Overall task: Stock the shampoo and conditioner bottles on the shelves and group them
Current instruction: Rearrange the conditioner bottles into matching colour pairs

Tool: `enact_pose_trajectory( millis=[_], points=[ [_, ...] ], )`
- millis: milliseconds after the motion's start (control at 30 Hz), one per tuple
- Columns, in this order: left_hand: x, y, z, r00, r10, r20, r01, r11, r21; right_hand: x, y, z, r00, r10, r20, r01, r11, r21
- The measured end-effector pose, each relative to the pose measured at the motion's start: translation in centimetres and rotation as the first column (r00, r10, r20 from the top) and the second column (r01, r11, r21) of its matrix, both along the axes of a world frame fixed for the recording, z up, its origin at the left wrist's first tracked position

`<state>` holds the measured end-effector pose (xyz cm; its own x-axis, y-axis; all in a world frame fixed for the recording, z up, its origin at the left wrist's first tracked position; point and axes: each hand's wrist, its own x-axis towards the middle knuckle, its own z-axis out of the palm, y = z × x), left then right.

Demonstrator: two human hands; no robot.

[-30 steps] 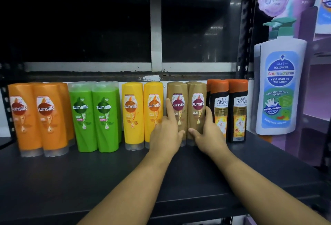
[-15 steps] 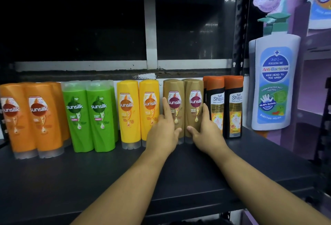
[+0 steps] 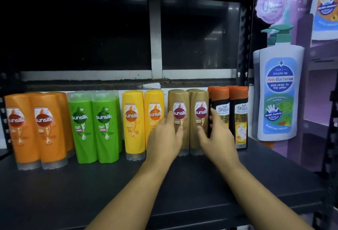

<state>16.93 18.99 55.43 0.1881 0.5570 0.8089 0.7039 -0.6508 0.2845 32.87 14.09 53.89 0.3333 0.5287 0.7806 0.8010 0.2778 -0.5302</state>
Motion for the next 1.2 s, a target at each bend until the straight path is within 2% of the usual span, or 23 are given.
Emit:
enact_pose_trajectory(
  millis=[100,200,267,333,433,533,667,767,867,933,1067,1200],
  points=[
    [-0.7,-0.9,3.4,0.995,-0.097,0.038,0.093,0.992,0.088,-0.5,-0.5,2.9,0.99,-0.01,0.141,-0.017,0.982,0.19],
    [-1.3,0.0,8.9,0.991,-0.136,0.018,0.134,0.987,0.087,-0.1,-0.1,7.6,0.976,0.074,0.203,-0.118,0.97,0.214],
    [-1.1,1.2,12.5,0.986,-0.164,0.009,0.164,0.986,0.01,0.4,0.3,11.5,0.968,0.113,0.224,-0.132,0.989,0.072],
    [-0.5,2.3,15.5,0.985,-0.168,-0.03,0.166,0.984,-0.067,1.0,1.0,15.3,0.956,0.132,0.263,-0.088,0.981,-0.176],
    [0.4,4.2,18.7,0.971,-0.139,-0.197,0.107,0.981,-0.163,1.2,2.6,19.2,0.932,0.18,0.316,0.0,0.87,-0.493],
    [1.1,6.4,20.4,0.918,-0.167,-0.36,0.039,0.94,-0.338,1.2,4.6,21.4,0.908,0.209,0.364,0.062,0.792,-0.608],
    [2.0,8.3,21.4,0.887,-0.298,-0.353,0.052,0.825,-0.563,1.5,6.9,23.3,0.933,0.269,0.239,0.024,0.616,-0.787],
    [2.5,8.7,21.6,0.852,-0.369,-0.371,0.045,0.758,-0.651,1.5,8.0,24.0,0.937,0.269,0.221,0.052,0.521,-0.852],
    [3.0,9.0,21.4,0.819,-0.392,-0.419,0.015,0.745,-0.667,1.4,8.6,23.8,0.931,0.277,0.238,0.102,0.429,-0.897],
    [3.2,9.1,21.2,0.811,-0.393,-0.433,0.001,0.742,-0.671,1.5,8.9,23.3,0.945,0.273,0.182,0.063,0.395,-0.916],
    [3.6,9.3,21.1,0.797,-0.374,-0.474,-0.009,0.778,-0.628,1.8,9.2,22.6,0.962,0.263,0.073,-0.042,0.407,-0.912],
    [3.6,9.4,21.0,0.795,-0.366,-0.484,0.018,0.811,-0.584,2.2,9.0,22.7,0.963,0.261,0.063,-0.057,0.427,-0.902]
  ],
)
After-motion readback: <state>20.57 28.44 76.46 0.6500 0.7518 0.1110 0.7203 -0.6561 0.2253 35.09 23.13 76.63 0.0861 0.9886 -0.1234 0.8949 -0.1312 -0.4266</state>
